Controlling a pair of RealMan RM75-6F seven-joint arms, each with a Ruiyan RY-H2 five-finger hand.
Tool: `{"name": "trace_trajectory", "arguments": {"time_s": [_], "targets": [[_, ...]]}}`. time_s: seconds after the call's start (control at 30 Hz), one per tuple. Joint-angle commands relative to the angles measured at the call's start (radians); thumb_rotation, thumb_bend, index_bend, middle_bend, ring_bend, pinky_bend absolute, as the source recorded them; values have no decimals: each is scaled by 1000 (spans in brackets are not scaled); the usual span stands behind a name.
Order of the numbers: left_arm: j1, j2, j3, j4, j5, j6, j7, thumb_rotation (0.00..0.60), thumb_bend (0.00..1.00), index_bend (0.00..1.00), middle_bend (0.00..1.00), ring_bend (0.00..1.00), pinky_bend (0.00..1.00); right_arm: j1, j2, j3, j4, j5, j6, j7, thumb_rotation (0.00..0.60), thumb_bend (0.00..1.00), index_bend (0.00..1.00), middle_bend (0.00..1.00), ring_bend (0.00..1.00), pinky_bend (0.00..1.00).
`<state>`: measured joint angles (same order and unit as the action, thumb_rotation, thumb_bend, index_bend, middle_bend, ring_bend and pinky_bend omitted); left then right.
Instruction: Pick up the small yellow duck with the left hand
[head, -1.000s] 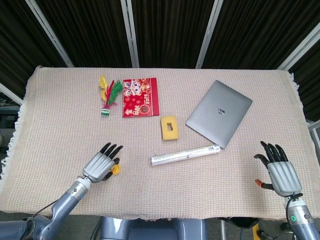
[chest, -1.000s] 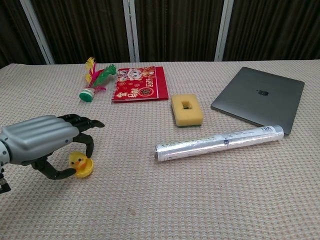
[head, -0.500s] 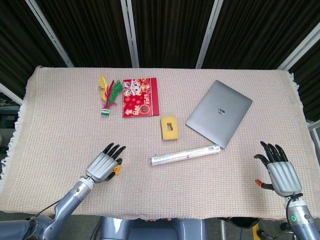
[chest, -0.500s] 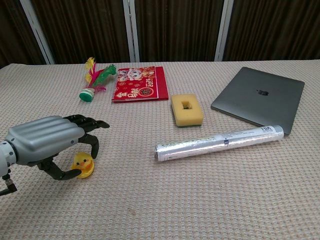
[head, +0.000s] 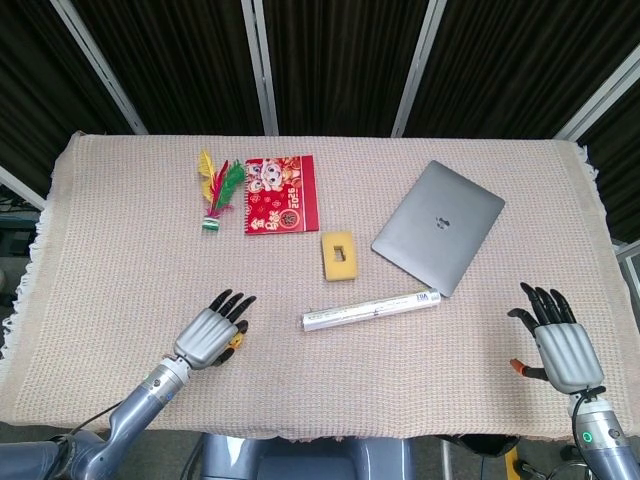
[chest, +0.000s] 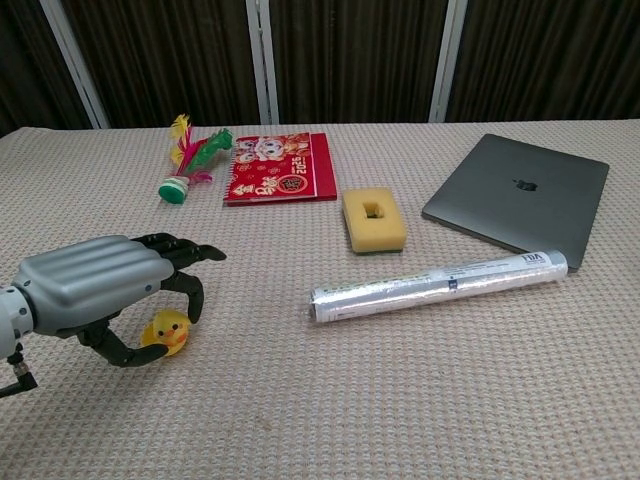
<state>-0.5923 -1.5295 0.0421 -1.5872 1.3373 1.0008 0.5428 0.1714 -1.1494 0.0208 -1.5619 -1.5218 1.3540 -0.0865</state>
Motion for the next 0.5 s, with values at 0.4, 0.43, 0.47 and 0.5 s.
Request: {"name": "trace_trajectory", "arguments": {"time_s": [0.4,0.43,0.47,0.5], "targets": [[3,19,-2,-6,-2,-1,-8,600,356,392,0,0,48,0,-1,0,2,-2,2,4,600,0,297,14,0,0],[4,20,-2,-6,-2,-1,-8,600,357,392,0,0,48,0,-1,0,2,-2,2,4,600,0,297,14,0,0],[4,21,-2,-6,-2,-1,-7,600,358,391,0,0,48,0,-1,0,2,-2,2,4,600,0,297,14,0,0],[4,21,-1,-6,-2,-1,-7,600,357,390,0,0,48,0,-1,0,2,-2,2,4,600,0,297,14,0,0]]}}
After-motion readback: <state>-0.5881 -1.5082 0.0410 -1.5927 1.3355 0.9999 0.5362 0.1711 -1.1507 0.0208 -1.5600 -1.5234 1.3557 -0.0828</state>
